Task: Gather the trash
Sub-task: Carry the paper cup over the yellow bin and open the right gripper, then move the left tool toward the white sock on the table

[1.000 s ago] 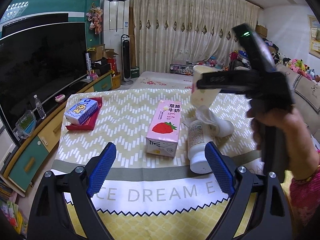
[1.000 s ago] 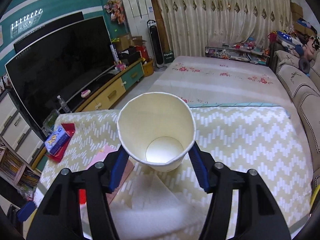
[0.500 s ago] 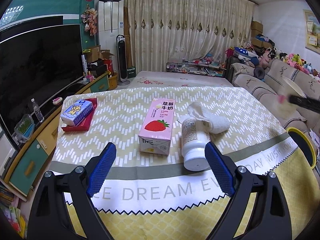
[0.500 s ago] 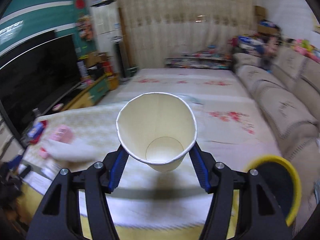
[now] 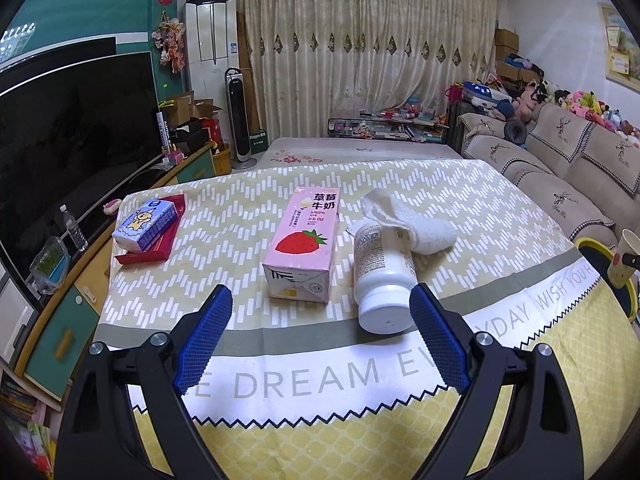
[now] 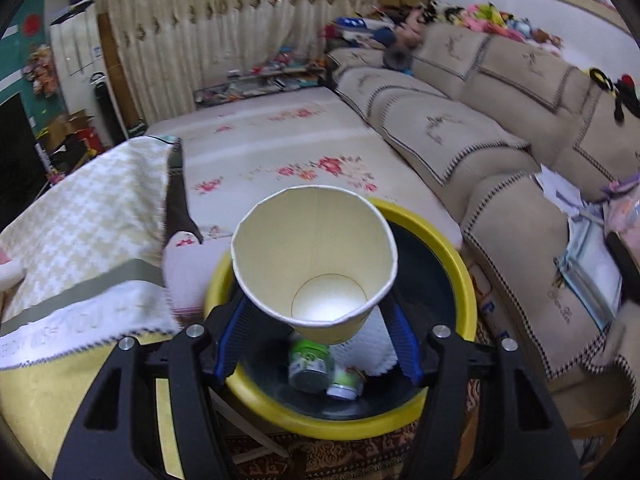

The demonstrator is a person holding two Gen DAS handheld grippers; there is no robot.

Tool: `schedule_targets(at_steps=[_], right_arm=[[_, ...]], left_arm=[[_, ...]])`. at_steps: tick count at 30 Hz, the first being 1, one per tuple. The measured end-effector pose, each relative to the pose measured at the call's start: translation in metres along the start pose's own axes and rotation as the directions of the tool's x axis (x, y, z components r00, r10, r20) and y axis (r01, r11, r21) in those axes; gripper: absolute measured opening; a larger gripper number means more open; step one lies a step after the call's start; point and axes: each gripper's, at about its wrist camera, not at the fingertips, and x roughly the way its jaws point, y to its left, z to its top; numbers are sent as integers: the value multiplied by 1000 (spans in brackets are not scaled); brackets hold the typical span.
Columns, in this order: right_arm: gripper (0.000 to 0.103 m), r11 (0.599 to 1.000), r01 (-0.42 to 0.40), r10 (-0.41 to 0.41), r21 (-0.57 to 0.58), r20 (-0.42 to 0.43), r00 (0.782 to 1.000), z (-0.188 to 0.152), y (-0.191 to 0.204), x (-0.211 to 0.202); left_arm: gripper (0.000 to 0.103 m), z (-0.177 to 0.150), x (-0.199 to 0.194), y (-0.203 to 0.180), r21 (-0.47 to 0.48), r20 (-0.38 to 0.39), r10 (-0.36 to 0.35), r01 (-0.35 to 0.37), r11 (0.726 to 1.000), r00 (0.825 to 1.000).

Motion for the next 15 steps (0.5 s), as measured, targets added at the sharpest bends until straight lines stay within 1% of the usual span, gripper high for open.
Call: schedule_targets(at_steps=[6, 9, 11, 15], right_arm=[[67, 999, 33, -33, 1, -16, 999, -2, -7, 16], [68, 999, 43, -43, 1, 2, 999, -5, -6, 11], [69, 999, 45, -45, 1, 15, 999, -5, -6, 8], [70, 1000, 23, -23, 8, 30, 999, -5, -1, 0]], left_arm=[[89, -1, 3, -2, 10, -10, -13, 13, 1000, 1000], [89, -2, 4, -5, 15, -18, -35, 35, 999, 999], [89, -2, 4, -8, 16, -25, -62, 62, 998, 998], [89, 0, 5, -15, 13, -41, -103, 104, 995, 994]])
